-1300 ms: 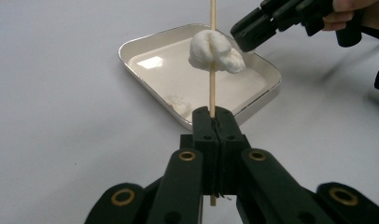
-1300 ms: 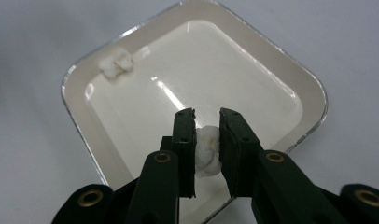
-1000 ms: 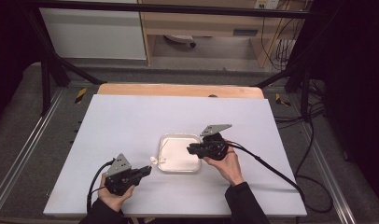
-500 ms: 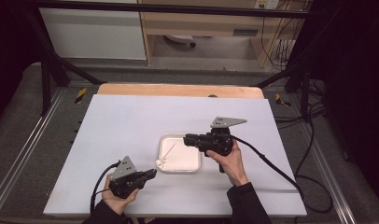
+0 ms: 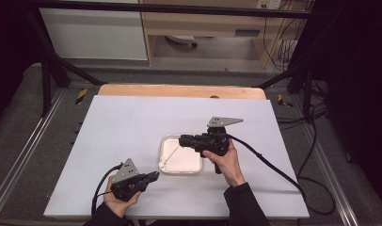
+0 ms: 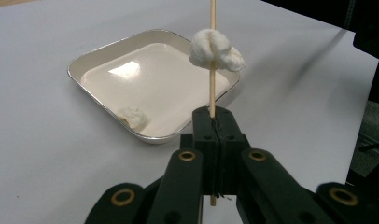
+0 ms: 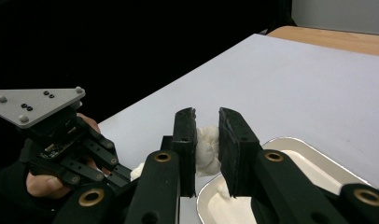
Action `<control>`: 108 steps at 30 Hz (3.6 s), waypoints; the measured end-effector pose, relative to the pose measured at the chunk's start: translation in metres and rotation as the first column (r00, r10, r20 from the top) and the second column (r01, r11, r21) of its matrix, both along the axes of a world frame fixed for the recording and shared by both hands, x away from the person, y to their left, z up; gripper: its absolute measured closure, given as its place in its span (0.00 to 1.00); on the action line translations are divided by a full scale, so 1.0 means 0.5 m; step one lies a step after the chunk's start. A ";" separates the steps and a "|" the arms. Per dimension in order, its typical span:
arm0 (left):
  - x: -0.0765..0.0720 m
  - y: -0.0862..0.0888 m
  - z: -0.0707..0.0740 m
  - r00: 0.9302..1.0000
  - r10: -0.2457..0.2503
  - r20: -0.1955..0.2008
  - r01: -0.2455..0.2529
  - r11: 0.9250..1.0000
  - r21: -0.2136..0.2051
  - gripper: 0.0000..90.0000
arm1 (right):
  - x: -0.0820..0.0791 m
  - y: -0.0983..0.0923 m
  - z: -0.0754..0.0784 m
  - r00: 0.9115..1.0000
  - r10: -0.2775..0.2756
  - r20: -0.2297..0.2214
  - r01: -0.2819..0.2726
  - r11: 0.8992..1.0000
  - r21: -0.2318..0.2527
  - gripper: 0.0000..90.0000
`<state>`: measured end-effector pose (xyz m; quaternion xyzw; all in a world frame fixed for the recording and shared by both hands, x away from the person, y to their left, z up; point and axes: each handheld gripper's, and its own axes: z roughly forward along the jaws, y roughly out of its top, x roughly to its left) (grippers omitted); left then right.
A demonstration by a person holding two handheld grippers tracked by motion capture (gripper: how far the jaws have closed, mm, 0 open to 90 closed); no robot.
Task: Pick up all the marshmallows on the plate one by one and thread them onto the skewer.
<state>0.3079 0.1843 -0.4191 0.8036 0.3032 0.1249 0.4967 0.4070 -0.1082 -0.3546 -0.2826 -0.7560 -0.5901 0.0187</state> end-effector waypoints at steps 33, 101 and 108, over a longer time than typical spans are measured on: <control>0.001 0.002 0.001 1.000 0.014 0.017 -0.014 1.000 -0.021 0.99 | -0.012 0.040 -0.042 0.997 0.020 -0.071 -0.014 0.996 0.087 0.89; 0.017 0.035 -0.005 0.992 0.125 -0.026 -0.126 0.991 -0.047 0.99 | -0.020 0.024 -0.092 0.994 -0.095 0.048 0.104 0.965 -0.239 0.09; 0.025 0.057 -0.007 0.989 0.143 -0.042 -0.145 0.988 -0.045 0.99 | -0.005 0.038 -0.112 0.990 -0.123 0.070 0.139 0.940 -0.310 0.08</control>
